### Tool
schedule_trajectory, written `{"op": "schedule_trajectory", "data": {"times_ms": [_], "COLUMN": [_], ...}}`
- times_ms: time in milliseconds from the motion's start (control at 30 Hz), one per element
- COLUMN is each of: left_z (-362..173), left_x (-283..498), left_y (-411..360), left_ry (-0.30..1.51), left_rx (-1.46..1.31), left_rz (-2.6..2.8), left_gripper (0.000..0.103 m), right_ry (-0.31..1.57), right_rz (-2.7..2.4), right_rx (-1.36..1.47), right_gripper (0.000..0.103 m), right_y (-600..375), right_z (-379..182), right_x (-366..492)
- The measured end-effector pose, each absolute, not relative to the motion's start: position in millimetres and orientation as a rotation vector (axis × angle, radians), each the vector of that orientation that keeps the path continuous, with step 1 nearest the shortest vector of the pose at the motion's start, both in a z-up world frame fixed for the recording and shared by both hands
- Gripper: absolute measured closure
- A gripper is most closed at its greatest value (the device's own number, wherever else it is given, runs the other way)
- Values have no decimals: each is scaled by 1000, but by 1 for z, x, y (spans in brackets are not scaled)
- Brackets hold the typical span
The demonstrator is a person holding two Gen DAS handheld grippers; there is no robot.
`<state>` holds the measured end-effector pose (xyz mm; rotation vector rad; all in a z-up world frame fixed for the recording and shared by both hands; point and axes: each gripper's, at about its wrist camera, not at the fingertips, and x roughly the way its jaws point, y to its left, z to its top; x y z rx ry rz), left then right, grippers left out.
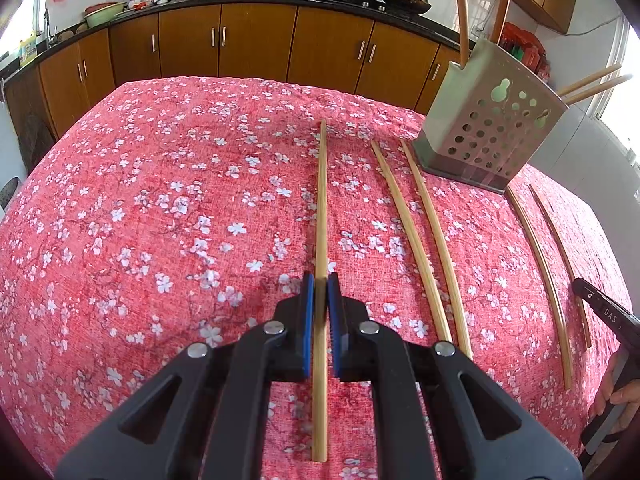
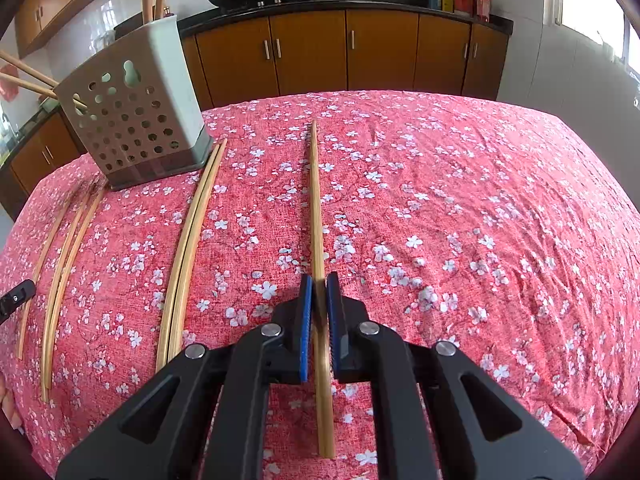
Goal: Organize utensils
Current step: 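Hold both chopsticks closed in the tools, adjusting grip on the cloth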
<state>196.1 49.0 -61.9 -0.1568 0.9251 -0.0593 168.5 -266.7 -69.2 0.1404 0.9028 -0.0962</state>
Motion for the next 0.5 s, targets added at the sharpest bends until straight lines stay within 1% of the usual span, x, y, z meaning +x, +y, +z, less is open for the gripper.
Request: {"op": "schedule_trajectory", "data": {"times_ms": [500], "left_z": [-61], "left_x": [197], "left_y": [50], "left_ry": [925], "left_rx": [-165], "left_rz": [-61], "left_gripper": [93], "right_ry": [903], "right_rz": [-95], "right_rx": [149], "right_gripper": [93], "right_y": [-267], "right_z": [-70], "right_x": [169]}}
